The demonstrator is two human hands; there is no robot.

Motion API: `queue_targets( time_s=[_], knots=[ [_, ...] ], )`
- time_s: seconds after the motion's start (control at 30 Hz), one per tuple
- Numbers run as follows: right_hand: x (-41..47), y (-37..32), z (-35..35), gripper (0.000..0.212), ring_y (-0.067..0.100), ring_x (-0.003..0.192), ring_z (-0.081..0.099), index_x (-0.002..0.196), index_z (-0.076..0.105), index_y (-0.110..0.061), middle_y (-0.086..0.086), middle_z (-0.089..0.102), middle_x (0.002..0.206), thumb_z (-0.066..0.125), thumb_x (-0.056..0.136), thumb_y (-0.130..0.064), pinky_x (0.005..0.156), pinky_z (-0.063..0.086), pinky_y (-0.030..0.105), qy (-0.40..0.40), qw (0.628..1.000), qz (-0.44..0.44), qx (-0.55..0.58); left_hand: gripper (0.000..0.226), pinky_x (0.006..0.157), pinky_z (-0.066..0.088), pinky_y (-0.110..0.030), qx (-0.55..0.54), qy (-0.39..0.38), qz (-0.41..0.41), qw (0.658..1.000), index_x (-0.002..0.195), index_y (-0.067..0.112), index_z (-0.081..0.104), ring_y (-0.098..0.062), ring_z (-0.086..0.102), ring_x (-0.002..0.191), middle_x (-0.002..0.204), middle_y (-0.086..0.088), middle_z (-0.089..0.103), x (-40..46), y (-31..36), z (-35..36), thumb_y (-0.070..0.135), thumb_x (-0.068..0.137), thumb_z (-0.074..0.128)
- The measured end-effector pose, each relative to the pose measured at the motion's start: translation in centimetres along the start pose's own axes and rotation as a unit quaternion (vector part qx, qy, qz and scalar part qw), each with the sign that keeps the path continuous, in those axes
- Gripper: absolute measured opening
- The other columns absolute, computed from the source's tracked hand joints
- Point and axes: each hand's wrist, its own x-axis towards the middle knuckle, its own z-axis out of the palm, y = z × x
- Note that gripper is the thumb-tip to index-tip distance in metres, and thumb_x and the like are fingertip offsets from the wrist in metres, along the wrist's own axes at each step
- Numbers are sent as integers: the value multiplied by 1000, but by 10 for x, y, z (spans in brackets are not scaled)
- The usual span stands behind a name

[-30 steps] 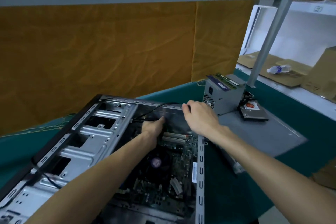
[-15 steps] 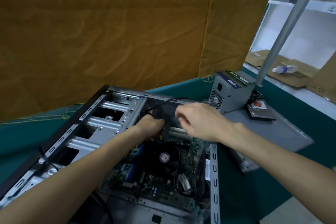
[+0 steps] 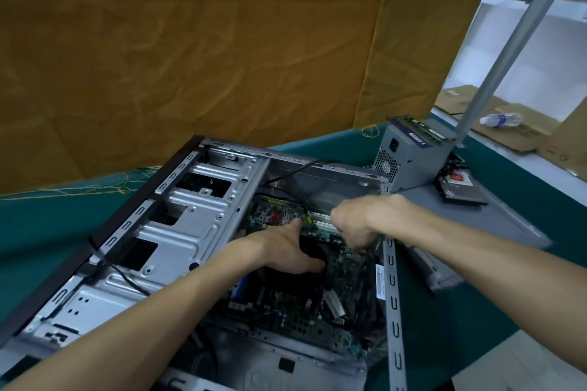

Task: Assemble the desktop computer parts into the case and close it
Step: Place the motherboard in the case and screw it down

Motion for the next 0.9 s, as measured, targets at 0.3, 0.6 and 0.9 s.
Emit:
queue_targets(
  time_s=[0.3, 0.6, 0.9],
  knots=[
    [-10, 0, -2, 20, 17, 57, 46, 72, 49, -11, 3, 51, 73, 53, 89, 0, 48, 39, 29, 29, 999, 14, -21, 90, 95, 52, -34, 20, 72, -14, 997, 146, 25, 42, -26, 58, 121, 134, -4, 57, -6, 12, 12, 75, 74, 65],
    [-8, 16, -7, 24, 20, 63, 56, 79, 72, -6, 7, 76, 84, 52, 92, -6, 58, 52, 33, 25, 980, -50, 190, 88, 96, 53, -33, 27, 91, -32, 995, 141, 21, 49, -27, 60, 121, 136, -7, 59, -8, -1, 9, 75, 74, 66],
    [-4, 18, 0, 17, 18, 78, 68, 92, 72, -18, -5, 70, 84, 57, 99, -24, 73, 58, 38, 161, 966, -45, 197, 71, 83, 57, -31, 5, 110, -33, 993, 112, 17, 60, -22, 65, 100, 111, -4, 64, -6, -3, 9, 73, 70, 71]
  ],
)
